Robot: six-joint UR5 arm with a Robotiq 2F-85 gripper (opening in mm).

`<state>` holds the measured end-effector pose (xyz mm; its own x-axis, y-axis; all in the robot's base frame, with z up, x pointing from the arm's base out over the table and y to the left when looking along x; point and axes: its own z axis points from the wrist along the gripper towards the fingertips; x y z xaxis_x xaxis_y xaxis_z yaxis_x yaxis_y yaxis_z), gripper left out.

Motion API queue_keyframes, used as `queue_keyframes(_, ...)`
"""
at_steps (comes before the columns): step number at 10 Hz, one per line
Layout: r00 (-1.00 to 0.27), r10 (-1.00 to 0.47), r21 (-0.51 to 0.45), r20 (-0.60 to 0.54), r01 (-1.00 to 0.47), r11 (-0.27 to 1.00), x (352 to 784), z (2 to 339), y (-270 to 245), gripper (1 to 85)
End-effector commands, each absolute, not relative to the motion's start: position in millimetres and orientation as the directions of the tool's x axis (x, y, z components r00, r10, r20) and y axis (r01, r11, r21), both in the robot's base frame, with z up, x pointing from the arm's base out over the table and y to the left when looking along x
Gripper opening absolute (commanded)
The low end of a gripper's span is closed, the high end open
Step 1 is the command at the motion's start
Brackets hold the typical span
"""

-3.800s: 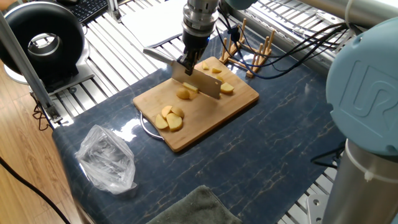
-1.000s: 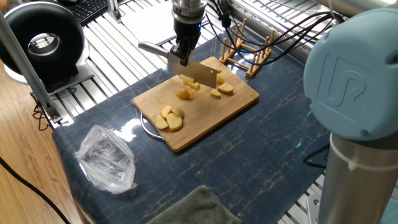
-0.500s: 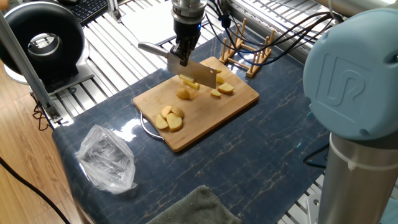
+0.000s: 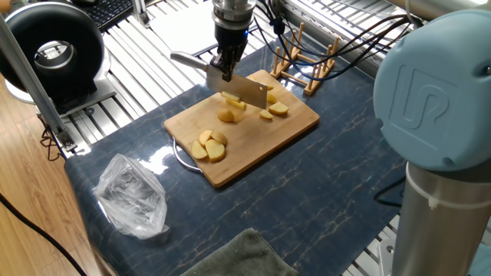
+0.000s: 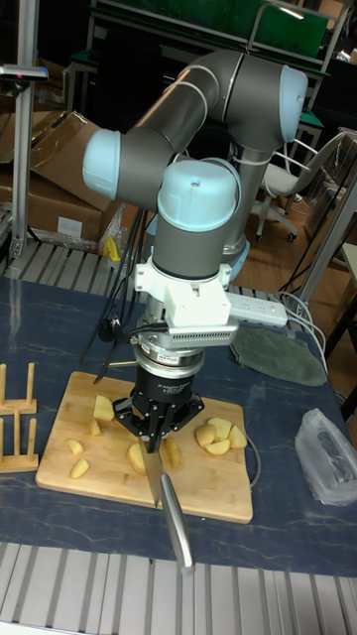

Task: Chop the potatoes

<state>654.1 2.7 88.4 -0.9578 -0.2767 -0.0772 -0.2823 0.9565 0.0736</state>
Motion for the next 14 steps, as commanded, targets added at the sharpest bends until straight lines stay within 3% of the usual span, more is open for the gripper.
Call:
queue_keyframes(1,-0.972,-0.225,0.082,-0.067,-0.23,0.97,652.1,90.4,0.7,1.0)
queue_keyframes(14,-0.969,-0.233,0.104,-0.086,-0.241,0.965,650.1,85.9,-0.1,1.0)
